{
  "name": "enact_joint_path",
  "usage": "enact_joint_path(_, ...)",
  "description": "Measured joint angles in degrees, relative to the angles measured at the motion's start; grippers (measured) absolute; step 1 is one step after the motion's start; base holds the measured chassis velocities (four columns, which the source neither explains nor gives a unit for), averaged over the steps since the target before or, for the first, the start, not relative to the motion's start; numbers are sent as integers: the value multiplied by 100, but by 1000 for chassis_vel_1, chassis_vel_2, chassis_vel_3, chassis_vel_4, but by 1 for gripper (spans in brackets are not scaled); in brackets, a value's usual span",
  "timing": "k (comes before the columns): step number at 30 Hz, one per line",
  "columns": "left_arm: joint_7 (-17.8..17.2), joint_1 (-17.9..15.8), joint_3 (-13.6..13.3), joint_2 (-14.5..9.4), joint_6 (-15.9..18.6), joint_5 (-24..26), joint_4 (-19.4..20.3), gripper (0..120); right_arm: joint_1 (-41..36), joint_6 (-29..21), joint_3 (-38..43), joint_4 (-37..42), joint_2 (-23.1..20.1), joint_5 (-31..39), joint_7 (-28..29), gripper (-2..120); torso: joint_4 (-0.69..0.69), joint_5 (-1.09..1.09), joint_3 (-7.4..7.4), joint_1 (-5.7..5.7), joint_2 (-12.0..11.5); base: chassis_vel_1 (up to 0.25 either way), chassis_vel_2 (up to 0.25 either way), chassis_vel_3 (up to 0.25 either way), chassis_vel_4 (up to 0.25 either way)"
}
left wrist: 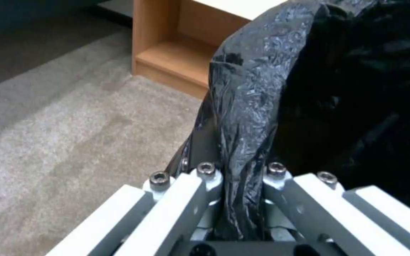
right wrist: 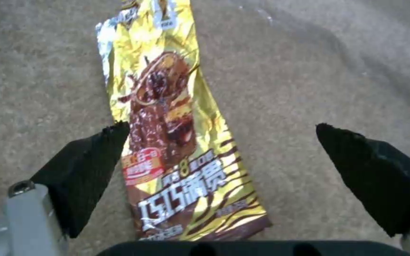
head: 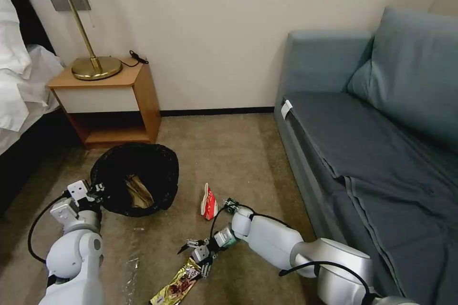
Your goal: Pick up the trash bin, then pick up the garbage on the floor and place it into the trash bin.
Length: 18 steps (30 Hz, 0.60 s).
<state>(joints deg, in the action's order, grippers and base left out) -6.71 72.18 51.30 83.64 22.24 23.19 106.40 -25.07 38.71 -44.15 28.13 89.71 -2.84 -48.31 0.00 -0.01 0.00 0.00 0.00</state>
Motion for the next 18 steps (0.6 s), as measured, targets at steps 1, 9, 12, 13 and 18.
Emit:
enact_joint_path(1,0,5,0,9,-2,0,2,3,-17,16,7,-41,14,-31,39,100,0,0,0,0,0,0,0,0,0)
enact_joint_path(9,33,91,7,74,-75,-31,1,3,-88,75,59,-281,172,-180,180,100,0,0,0,0,0,0,0,0,0)
enact_joint_path(12,36,101,40,68,-92,-22,-4,3,-105,75,60,-340,206,-196,205,100,0,0,0,0,0,0,0,0,0)
enact_joint_path(13,36,101,40,68,-92,-22,-4,3,-105,75,60,-340,206,-196,205,100,0,0,0,0,0,0,0,0,0)
enact_joint_path(18,39,117,85,53,-99,6,0,3,-177,88,133,-559,250,-349,323,100,0,0,0,0,0,0,0,0,0)
